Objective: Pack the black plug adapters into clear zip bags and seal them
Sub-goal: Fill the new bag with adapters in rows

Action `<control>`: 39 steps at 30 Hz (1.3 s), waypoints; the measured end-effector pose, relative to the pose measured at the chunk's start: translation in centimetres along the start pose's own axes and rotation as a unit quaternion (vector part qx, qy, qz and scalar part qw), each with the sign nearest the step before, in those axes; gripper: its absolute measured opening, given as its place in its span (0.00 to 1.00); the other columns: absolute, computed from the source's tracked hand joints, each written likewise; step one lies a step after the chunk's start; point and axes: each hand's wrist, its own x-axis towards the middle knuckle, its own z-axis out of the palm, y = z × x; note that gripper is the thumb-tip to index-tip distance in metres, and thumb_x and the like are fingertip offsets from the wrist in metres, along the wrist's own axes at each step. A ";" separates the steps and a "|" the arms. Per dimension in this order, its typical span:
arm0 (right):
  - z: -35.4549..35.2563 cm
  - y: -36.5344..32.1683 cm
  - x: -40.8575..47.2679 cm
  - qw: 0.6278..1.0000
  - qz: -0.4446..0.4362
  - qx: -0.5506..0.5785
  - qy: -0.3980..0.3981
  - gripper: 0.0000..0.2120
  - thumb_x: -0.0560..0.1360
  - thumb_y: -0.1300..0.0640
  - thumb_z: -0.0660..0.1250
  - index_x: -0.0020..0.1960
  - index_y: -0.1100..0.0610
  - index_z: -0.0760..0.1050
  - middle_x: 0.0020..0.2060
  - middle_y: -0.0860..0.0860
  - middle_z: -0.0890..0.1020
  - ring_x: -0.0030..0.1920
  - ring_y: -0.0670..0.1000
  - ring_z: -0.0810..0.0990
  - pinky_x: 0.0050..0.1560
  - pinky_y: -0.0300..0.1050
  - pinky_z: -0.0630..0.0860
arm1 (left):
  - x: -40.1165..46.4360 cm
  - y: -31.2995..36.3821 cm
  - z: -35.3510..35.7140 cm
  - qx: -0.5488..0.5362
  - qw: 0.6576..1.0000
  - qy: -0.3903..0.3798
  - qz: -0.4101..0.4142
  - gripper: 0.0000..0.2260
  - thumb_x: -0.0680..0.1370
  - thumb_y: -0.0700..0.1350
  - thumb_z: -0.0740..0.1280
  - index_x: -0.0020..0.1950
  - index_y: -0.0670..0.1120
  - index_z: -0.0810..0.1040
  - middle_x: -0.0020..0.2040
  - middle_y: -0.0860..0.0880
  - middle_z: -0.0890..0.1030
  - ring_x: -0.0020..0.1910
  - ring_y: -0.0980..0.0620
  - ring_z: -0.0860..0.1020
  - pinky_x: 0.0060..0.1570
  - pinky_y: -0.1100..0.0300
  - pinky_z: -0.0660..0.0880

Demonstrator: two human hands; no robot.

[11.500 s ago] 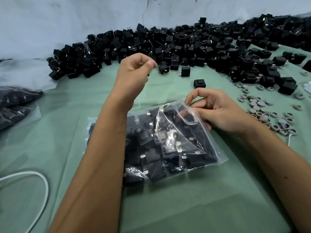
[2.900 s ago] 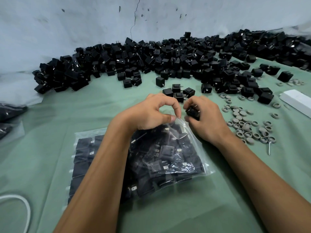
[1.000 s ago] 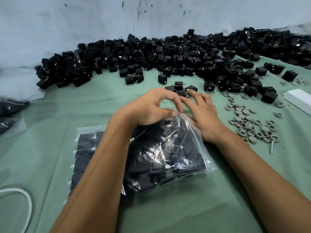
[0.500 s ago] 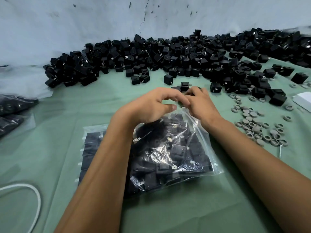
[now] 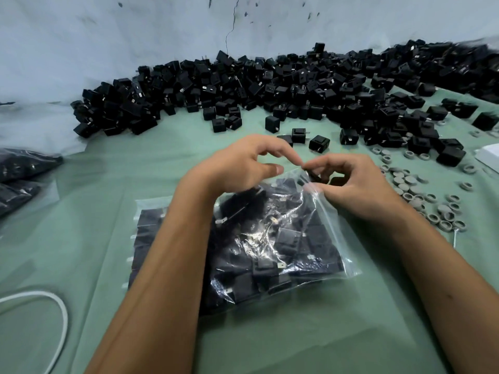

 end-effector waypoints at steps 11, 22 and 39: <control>-0.3 -1.0 -0.3 0.985 -0.032 0.100 -0.135 0.33 0.65 0.64 0.83 0.66 0.52 0.75 0.50 0.56 0.85 0.52 0.61 0.84 0.58 0.54 0.82 | 1.1 0.3 1.4 0.035 0.999 -0.011 0.030 0.09 0.76 0.39 0.75 0.48 0.54 0.86 0.52 0.65 0.77 0.55 0.71 0.74 0.60 0.64 0.68; -0.2 -1.6 -0.5 0.975 -0.015 0.152 -0.163 0.31 0.65 0.66 0.82 0.66 0.57 0.76 0.50 0.61 0.86 0.51 0.63 0.85 0.60 0.54 0.81 | 0.9 0.5 1.1 0.022 0.999 0.008 0.030 0.05 0.77 0.42 0.74 0.47 0.52 0.84 0.52 0.61 0.78 0.57 0.65 0.74 0.66 0.55 0.69; 0.8 -2.2 -0.6 0.976 -0.023 0.188 -0.106 0.34 0.63 0.67 0.81 0.65 0.61 0.72 0.48 0.68 0.83 0.43 0.62 0.86 0.49 0.54 0.85 | 0.7 1.2 0.9 0.026 0.998 0.044 0.049 0.04 0.78 0.41 0.74 0.49 0.49 0.85 0.56 0.52 0.80 0.60 0.55 0.76 0.64 0.47 0.74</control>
